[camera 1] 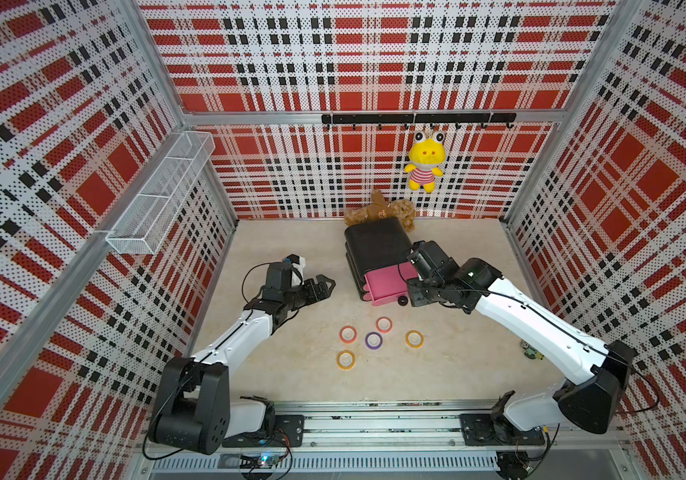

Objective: Place the transparent tape into the drawer according to color
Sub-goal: Place the tape in the drawer.

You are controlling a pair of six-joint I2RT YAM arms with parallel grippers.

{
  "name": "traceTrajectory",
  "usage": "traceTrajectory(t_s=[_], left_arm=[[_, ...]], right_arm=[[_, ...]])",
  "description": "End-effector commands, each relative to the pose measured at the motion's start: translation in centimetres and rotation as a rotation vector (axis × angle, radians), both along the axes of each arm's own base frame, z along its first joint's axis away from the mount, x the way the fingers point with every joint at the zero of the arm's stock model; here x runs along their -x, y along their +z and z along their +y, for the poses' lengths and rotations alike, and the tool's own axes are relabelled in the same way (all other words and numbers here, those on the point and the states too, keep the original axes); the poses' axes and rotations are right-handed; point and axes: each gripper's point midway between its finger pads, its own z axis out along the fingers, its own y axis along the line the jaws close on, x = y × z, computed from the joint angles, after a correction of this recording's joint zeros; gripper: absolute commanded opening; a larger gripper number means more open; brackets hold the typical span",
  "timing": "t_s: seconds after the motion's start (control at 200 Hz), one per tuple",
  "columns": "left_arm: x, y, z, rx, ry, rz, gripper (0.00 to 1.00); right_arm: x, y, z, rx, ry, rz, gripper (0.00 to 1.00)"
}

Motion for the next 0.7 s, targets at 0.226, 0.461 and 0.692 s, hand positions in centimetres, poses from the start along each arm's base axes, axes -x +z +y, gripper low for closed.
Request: traceTrajectory(t_s=[0.226, 0.461, 0.692], left_arm=[[-0.2, 0.5, -0.5, 0.007, -0.021, -0.027, 0.95], [-0.1, 0.4, -0.5, 0.008, -0.018, -0.023, 0.95], [0.3, 0.3, -0.6, -0.011, -0.018, -0.016, 0.95]], right_arm=[[-4.4, -0.4, 1.4, 0.010, 0.046, -0.033, 0.46], [-5.9, -1.6, 2.4, -0.012, 0.058, -0.020, 0.49], [-6.6, -1.2, 2.8, -0.020, 0.060, -0.038, 0.77]])
